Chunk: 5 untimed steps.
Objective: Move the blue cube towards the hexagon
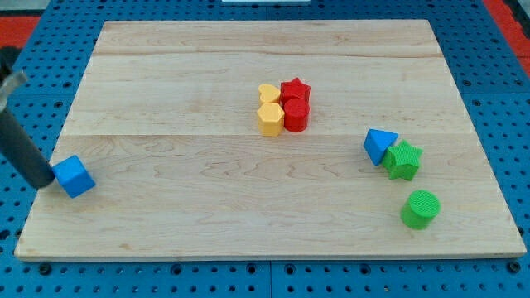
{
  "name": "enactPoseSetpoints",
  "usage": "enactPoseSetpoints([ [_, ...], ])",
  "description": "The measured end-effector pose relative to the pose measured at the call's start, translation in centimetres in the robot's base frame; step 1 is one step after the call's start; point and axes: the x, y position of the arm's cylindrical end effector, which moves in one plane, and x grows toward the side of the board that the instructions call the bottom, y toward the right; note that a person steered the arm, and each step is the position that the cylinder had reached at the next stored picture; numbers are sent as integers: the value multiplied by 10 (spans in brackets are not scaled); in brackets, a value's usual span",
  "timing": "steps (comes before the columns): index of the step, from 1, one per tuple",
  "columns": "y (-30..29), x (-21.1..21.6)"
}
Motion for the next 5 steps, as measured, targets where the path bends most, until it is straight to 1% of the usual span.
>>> enactPoseSetpoints([
  [1, 88, -13],
  [2, 119, -33],
  [3, 109, -44],
  [4, 166, -44],
  [5, 189, -64],
])
